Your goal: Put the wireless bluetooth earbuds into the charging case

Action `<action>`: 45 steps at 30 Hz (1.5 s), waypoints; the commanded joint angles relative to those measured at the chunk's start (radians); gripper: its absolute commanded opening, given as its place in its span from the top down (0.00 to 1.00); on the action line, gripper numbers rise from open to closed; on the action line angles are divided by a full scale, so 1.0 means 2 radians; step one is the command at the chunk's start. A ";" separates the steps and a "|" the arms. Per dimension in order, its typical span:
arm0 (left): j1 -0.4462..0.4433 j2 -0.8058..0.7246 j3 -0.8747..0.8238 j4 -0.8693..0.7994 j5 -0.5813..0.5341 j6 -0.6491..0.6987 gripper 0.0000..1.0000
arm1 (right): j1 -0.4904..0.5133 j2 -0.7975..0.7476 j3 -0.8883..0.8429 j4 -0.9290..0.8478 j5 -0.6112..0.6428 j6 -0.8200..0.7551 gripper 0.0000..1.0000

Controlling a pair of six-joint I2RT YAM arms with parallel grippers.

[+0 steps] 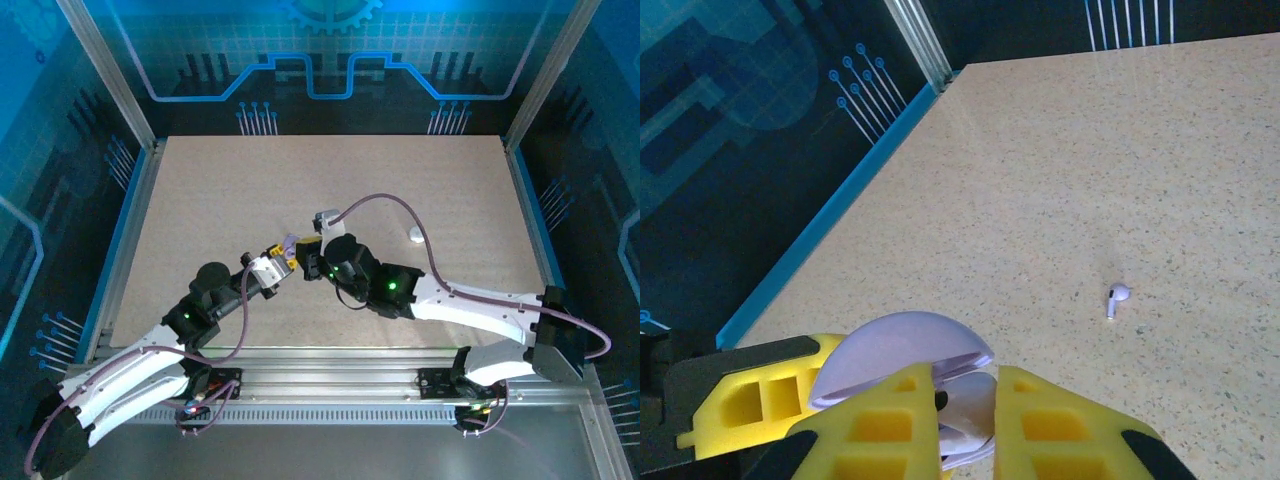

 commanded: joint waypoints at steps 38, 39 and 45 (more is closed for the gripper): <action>-0.013 0.029 -0.030 0.112 -0.012 0.016 0.84 | -0.052 -0.011 0.055 -0.105 -0.091 0.080 0.84; -0.013 0.028 -0.030 0.110 -0.012 0.014 0.84 | -0.048 -0.010 0.053 -0.100 -0.083 0.070 0.85; -0.013 0.023 -0.020 0.087 -0.018 -0.011 0.84 | -0.049 -0.042 0.009 -0.042 -0.066 -0.039 0.83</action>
